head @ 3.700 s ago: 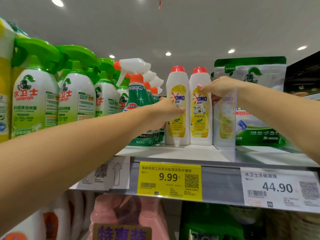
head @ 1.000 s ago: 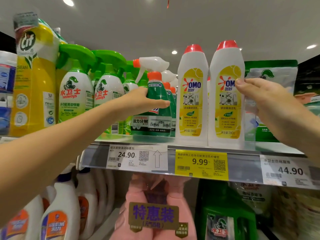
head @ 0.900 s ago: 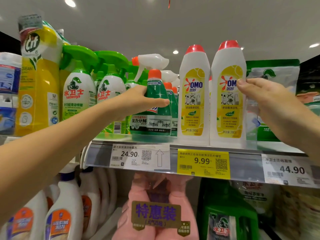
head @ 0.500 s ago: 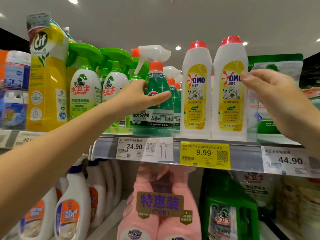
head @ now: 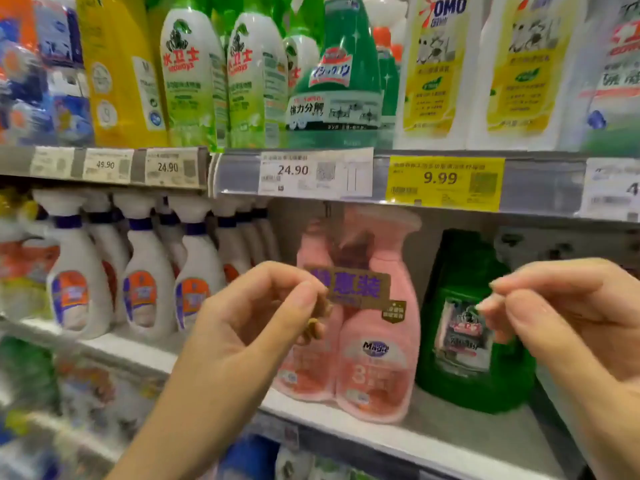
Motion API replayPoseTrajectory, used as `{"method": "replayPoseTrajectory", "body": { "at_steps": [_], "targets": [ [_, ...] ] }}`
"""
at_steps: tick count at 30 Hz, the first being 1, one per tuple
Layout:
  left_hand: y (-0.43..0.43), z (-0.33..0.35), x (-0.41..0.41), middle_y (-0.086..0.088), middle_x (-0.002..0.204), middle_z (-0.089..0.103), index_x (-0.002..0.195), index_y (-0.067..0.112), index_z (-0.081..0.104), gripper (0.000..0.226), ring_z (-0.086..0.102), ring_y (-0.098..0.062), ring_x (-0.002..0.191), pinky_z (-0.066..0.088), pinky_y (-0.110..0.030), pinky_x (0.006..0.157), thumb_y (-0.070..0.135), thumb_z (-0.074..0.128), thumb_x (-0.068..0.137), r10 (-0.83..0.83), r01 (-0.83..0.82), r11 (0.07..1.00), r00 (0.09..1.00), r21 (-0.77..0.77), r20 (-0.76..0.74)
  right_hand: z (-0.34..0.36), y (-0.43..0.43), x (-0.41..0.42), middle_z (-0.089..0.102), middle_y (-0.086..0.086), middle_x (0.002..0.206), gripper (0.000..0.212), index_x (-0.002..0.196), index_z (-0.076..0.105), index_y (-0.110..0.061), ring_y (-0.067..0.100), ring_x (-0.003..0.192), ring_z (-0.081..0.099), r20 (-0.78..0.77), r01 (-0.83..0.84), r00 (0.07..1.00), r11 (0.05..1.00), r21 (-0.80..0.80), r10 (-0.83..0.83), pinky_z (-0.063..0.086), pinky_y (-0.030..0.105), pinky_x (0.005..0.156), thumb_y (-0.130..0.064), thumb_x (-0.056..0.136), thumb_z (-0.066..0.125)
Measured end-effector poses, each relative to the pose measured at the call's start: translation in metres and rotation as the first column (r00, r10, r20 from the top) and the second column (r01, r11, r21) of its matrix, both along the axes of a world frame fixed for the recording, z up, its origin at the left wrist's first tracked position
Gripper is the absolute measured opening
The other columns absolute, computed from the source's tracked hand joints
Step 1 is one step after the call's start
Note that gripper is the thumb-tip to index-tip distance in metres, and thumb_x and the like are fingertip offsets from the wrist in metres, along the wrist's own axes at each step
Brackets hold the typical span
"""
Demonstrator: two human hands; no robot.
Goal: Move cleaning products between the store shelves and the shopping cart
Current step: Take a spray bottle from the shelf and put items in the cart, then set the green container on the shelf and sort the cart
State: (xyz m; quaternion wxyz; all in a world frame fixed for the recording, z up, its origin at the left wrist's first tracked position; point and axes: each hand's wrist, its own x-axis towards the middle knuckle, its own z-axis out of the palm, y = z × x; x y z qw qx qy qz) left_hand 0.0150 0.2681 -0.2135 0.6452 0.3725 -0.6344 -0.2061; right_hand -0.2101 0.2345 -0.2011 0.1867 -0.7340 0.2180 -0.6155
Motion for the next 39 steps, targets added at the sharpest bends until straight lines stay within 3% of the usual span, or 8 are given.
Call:
{"method": "replayPoseTrajectory", "body": {
  "at_steps": [4, 10, 13, 16, 19, 27, 33, 39],
  "targets": [
    [0.029, -0.049, -0.005, -0.005, 0.078, 0.069, 0.085, 0.018, 0.068, 0.014, 0.064, -0.005, 0.069, 0.049, -0.012, 0.064, 0.032, 0.068, 0.083, 0.065, -0.058, 0.984, 0.997, 0.166, -0.037, -0.064, 0.003, 0.028, 0.072, -0.004, 0.087, 0.019, 0.091, 0.068, -0.034, 0.01, 0.076, 0.067, -0.028, -0.134, 0.99, 0.982, 0.134, 0.139, 0.052, 0.014, 0.07, -0.05, 0.083, 0.062],
    [0.094, -0.111, -0.009, -0.003, 0.078, 0.068, 0.085, 0.013, 0.067, 0.01, 0.063, -0.004, 0.072, 0.05, -0.016, 0.068, 0.021, 0.061, 0.086, 0.281, -0.235, 0.908, 0.956, 0.345, -0.088, -0.121, 0.027, 0.075, 0.071, -0.004, 0.083, 0.025, 0.089, 0.068, -0.031, 0.006, 0.073, 0.066, -0.066, -0.415, 0.877, 0.819, 0.395, 0.476, 0.049, 0.012, 0.066, -0.055, 0.082, 0.066],
    [0.128, -0.136, -0.004, -0.003, 0.077, 0.065, 0.089, 0.01, 0.066, 0.012, 0.06, -0.003, 0.072, 0.047, -0.014, 0.066, 0.02, 0.059, 0.088, 0.394, -0.323, 0.845, 0.915, 0.425, -0.089, -0.143, 0.041, 0.102, 0.07, -0.011, 0.069, 0.039, 0.077, 0.072, -0.028, 0.001, 0.06, 0.063, -0.083, -0.426, 0.81, 0.68, 0.597, 0.58, 0.048, 0.009, 0.055, -0.062, 0.06, 0.08],
    [0.165, -0.159, 0.006, -0.007, 0.082, 0.065, 0.092, 0.011, 0.066, 0.013, 0.059, -0.008, 0.074, 0.048, -0.02, 0.069, 0.022, 0.059, 0.089, 0.497, -0.392, 0.765, 0.864, 0.511, -0.082, -0.157, 0.074, 0.115, 0.07, -0.009, 0.073, 0.008, 0.083, 0.069, -0.027, 0.0, 0.065, 0.062, -0.043, -0.56, 0.72, 0.616, 0.554, 0.693, 0.046, 0.008, 0.063, -0.034, 0.081, 0.071],
    [0.206, -0.178, 0.018, 0.003, 0.077, 0.064, 0.092, 0.016, 0.066, 0.013, 0.057, -0.007, 0.072, 0.045, -0.018, 0.065, 0.028, 0.063, 0.091, 0.607, -0.455, 0.666, 0.791, 0.591, -0.075, -0.168, 0.103, 0.132, 0.07, -0.007, 0.076, 0.008, 0.084, 0.07, -0.026, 0.003, 0.07, 0.064, 0.026, -0.612, 0.635, 0.482, 0.627, 0.772, 0.048, 0.012, 0.068, -0.023, 0.078, 0.073],
    [0.327, -0.216, 0.064, -0.009, 0.09, 0.067, 0.091, 0.018, 0.068, 0.007, 0.059, -0.011, 0.076, 0.047, -0.012, 0.07, 0.024, 0.065, 0.088, 0.824, -0.518, 0.468, 0.548, 0.716, -0.143, -0.201, 0.196, 0.22, 0.07, 0.001, 0.079, 0.013, 0.087, 0.071, -0.025, 0.014, 0.073, 0.062, 0.034, -0.603, 0.488, 0.308, 0.735, 0.872, 0.049, 0.02, 0.069, -0.034, 0.078, 0.071],
    [0.427, -0.243, 0.116, 0.009, 0.074, 0.063, 0.086, 0.018, 0.068, 0.004, 0.057, -0.005, 0.072, 0.046, -0.014, 0.069, 0.018, 0.065, 0.089, 0.911, -0.543, 0.361, 0.381, 0.759, -0.16, -0.233, 0.287, 0.303, 0.07, 0.008, 0.081, 0.014, 0.084, 0.071, -0.029, 0.014, 0.074, 0.063, 0.021, -0.558, 0.353, 0.192, 0.808, 0.935, 0.047, 0.015, 0.064, -0.041, 0.077, 0.066],
    [0.502, -0.291, 0.169, 0.005, 0.08, 0.062, 0.092, 0.012, 0.064, 0.005, 0.057, -0.004, 0.073, 0.044, -0.011, 0.067, 0.008, 0.06, 0.091, 0.962, -0.503, 0.232, 0.245, 0.833, -0.119, -0.286, 0.359, 0.369, 0.066, 0.016, 0.082, 0.008, 0.082, 0.07, -0.02, 0.018, 0.074, 0.061, 0.054, -0.427, 0.245, 0.058, 0.903, 0.968, 0.051, 0.018, 0.066, -0.026, 0.08, 0.065]
  ]
}}
